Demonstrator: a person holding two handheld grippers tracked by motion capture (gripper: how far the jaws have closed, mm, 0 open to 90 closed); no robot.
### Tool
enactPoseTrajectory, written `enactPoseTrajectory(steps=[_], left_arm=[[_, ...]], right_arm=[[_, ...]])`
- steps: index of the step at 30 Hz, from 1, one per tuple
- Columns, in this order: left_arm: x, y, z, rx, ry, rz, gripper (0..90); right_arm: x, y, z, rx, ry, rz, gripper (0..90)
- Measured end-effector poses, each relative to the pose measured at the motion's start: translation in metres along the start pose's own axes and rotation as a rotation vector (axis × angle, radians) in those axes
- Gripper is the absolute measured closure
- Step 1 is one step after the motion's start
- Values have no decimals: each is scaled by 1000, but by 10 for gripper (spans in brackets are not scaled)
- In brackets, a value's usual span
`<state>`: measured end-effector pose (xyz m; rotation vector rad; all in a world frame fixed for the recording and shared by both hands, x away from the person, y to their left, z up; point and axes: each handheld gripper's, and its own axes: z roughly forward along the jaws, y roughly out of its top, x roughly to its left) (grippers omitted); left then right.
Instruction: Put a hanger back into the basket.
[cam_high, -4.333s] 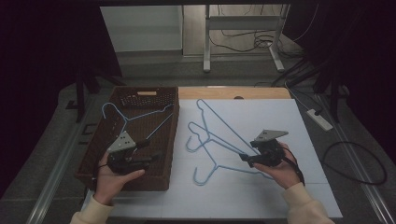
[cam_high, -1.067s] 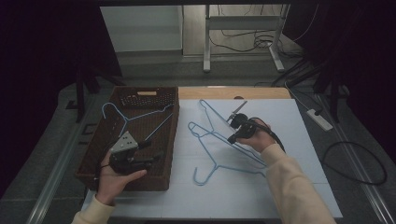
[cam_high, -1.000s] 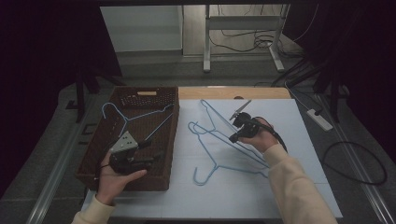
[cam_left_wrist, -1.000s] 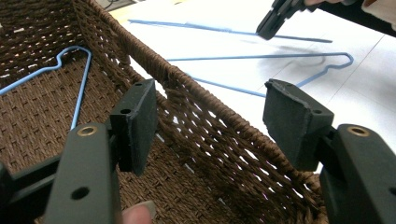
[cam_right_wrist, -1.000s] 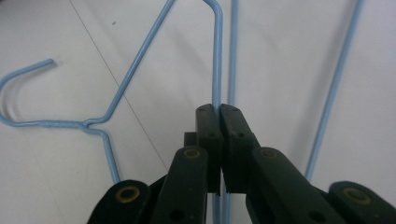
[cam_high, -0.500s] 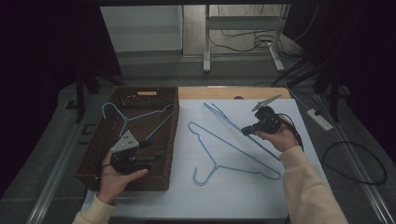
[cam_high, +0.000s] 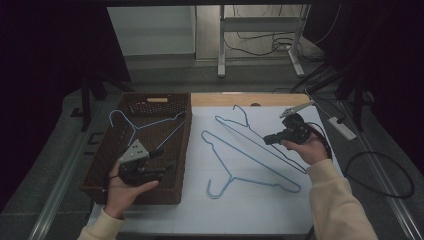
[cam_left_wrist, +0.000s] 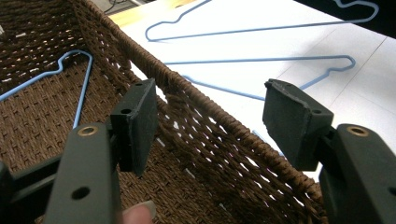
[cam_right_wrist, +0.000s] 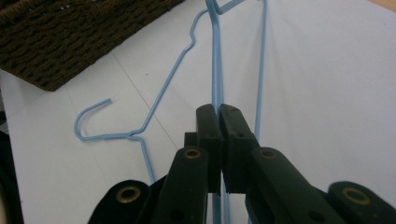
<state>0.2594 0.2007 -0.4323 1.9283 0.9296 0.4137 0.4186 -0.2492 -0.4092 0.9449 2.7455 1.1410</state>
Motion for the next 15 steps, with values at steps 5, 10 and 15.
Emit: enactPoseTrajectory(steps=[5,10,15], left_arm=[[-1,2,0,-2,0,3,371],[-3,5,2,-4,-1,11,371],[-6,11,6,-6,-8,23,372]], right_arm=[[0,-1,-8,-21,14,7,883],[3,-1,-22,-38,33,6,883],[5,-3,-32,-56,52,9,883]])
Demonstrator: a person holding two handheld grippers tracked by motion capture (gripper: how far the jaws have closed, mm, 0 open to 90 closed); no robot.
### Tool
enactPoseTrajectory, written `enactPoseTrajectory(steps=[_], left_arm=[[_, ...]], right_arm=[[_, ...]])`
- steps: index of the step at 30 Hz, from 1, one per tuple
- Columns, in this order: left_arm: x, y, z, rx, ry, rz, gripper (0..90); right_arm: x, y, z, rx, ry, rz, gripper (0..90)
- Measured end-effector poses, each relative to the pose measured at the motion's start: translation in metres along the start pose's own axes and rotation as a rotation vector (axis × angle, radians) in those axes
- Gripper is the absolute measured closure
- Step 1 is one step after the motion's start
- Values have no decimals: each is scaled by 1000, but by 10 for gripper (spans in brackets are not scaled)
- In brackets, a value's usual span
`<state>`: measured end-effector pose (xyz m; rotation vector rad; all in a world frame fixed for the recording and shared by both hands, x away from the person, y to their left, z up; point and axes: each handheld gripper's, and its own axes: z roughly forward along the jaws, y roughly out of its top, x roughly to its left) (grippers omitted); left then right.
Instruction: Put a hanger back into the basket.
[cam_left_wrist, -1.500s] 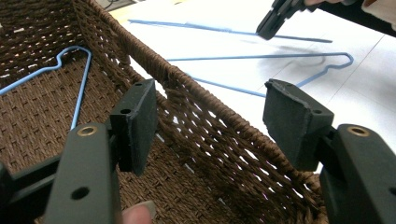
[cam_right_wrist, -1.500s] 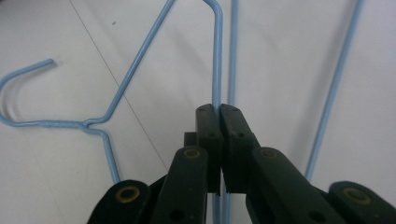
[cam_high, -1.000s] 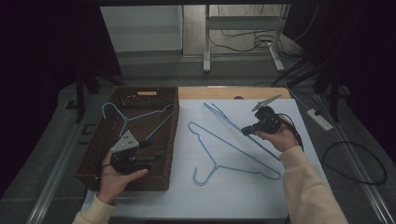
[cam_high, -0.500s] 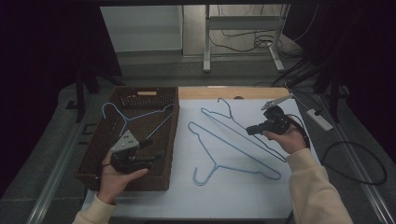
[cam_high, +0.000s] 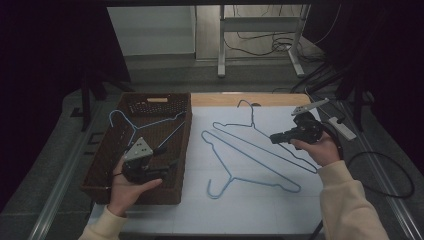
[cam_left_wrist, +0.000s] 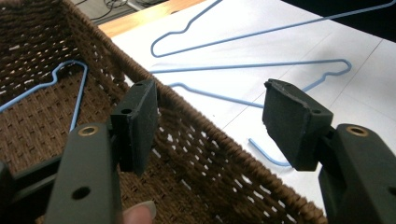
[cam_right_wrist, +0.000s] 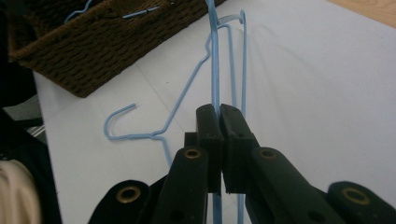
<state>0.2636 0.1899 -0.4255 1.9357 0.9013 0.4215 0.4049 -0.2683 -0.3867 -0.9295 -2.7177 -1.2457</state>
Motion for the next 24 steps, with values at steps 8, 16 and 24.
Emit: enactPoseTrajectory(steps=[8,16,24], left_arm=[[-7,12,6,-4,-3,31,373],[-12,33,25,1,-41,52,372],[-18,65,63,67,-76,94,369]], right_arm=[[4,-1,-11,-29,33,6,883],[11,-3,-27,-61,76,5,883],[12,-10,-28,-59,85,9,883]])
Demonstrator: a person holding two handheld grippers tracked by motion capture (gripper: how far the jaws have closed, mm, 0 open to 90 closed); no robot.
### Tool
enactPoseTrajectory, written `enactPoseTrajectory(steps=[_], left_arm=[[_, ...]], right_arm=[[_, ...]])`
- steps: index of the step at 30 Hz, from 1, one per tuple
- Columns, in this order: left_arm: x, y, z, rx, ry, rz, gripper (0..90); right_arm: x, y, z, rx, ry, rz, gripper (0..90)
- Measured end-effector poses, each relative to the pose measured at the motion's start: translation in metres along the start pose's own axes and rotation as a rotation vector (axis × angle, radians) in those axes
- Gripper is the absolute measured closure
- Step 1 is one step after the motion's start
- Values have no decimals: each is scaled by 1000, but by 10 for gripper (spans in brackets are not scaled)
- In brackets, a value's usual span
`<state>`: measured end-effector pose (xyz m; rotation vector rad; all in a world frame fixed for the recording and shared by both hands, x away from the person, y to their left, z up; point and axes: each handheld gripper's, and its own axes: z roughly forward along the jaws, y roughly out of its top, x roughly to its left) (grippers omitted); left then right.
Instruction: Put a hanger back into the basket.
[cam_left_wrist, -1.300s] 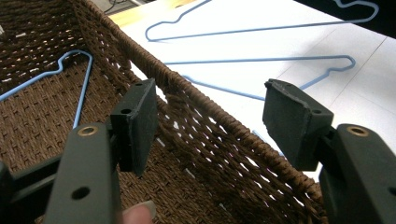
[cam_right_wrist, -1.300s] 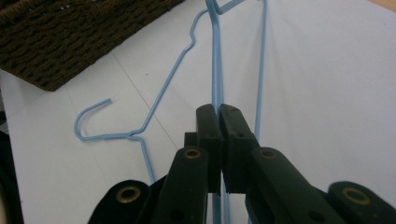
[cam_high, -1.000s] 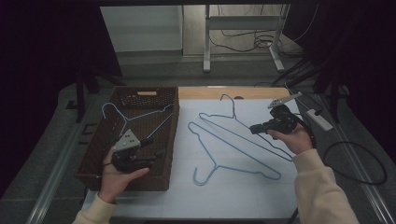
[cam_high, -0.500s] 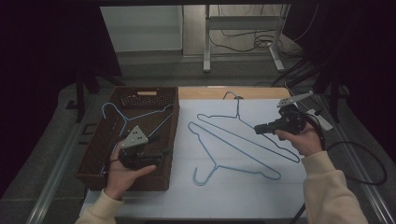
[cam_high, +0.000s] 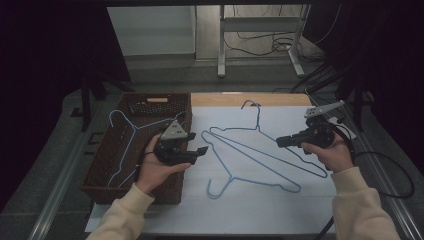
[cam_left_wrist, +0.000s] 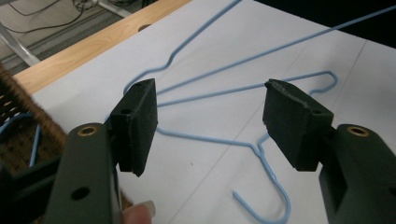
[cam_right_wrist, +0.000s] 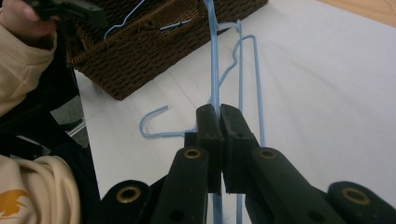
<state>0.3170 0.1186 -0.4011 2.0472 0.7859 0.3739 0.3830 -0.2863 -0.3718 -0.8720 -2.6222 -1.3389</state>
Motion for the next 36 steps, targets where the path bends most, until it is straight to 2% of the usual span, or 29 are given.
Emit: enactPoseTrajectory(steps=[6,7,9,12,17,20,25,27,29,32,34,35,36], left_arm=[[2,25,35,74,9,35,370],[2,25,35,74,9,35,370],[0,37,53,105,3,64,369],[-2,46,67,118,0,100,367],[-1,55,83,123,-12,131,365],[-2,55,88,121,-28,135,367],[-3,57,97,134,-33,172,389],[-4,57,100,135,-31,179,429],[-4,58,101,142,-24,192,506],[-5,58,100,155,-26,203,680],[-6,58,98,169,-28,228,716],[-6,58,98,169,-28,228,734],[-8,58,96,181,-23,259,734]], right_arm=[[2,-1,0,-2,13,-3,883],[2,-1,0,-2,13,-3,883],[3,0,-1,-5,21,-7,883],[4,-1,-2,-4,31,-9,883],[6,-2,-4,-12,45,-15,883],[7,-2,-5,-15,53,-15,884],[9,-2,-7,-24,75,-19,883],[9,-2,-7,-28,87,-21,883],[10,-1,-7,-34,98,-24,883],[10,-1,-6,-35,104,-26,883],[8,-1,-6,-38,100,-26,883],[8,-1,-6,-38,100,-26,883],[7,-2,-7,-40,99,-23,882]])
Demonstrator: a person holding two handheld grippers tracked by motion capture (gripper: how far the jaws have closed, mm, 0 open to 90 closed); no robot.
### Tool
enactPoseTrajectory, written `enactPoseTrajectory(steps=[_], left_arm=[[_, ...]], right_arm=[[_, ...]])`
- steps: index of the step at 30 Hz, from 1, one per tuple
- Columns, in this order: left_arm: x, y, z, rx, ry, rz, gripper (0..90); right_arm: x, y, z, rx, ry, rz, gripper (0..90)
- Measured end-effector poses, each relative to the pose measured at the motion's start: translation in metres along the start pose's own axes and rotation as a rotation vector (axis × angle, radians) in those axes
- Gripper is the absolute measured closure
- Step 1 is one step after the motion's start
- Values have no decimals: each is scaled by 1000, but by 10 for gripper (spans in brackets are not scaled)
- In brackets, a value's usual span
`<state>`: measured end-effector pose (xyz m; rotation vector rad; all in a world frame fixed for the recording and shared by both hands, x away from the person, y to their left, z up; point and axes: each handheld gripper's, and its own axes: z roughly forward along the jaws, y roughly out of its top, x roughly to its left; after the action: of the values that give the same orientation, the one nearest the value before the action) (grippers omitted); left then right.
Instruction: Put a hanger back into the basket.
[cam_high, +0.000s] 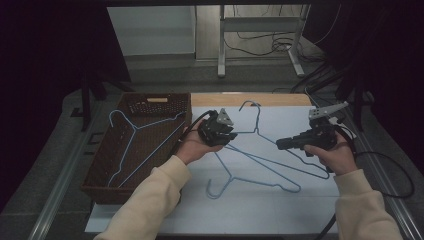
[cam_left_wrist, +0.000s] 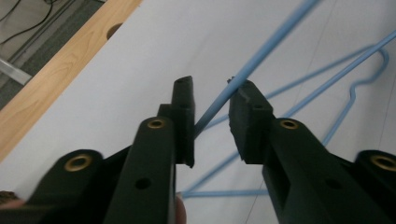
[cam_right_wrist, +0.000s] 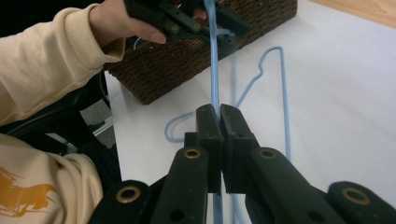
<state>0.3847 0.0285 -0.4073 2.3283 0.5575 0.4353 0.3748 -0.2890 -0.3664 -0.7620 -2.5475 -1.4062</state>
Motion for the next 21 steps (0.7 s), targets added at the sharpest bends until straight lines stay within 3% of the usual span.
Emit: enactPoseTrajectory(steps=[7,8,11,15,16,18,19,21], left_arm=[[-11,2,-10,31,22,63,823],[-13,3,-11,37,18,70,834],[-20,3,-15,47,-3,86,864],[-25,2,-22,36,-13,69,875],[-27,2,-26,33,-12,61,877],[-27,1,-28,33,-12,54,877],[-28,0,-33,32,-12,34,877],[-28,-2,-39,18,-16,9,877]], right_arm=[[-7,-2,-2,-5,-95,-18,876],[-8,-2,-1,-1,-140,-31,866],[-9,-1,-3,-22,-190,-36,846],[-8,0,-4,-48,-248,-56,802],[-7,0,-6,-83,-291,-66,722],[-7,0,-7,-105,-301,-67,686],[-6,-2,-12,-175,-328,-68,594],[-5,-3,-16,-205,-352,-64,545]])
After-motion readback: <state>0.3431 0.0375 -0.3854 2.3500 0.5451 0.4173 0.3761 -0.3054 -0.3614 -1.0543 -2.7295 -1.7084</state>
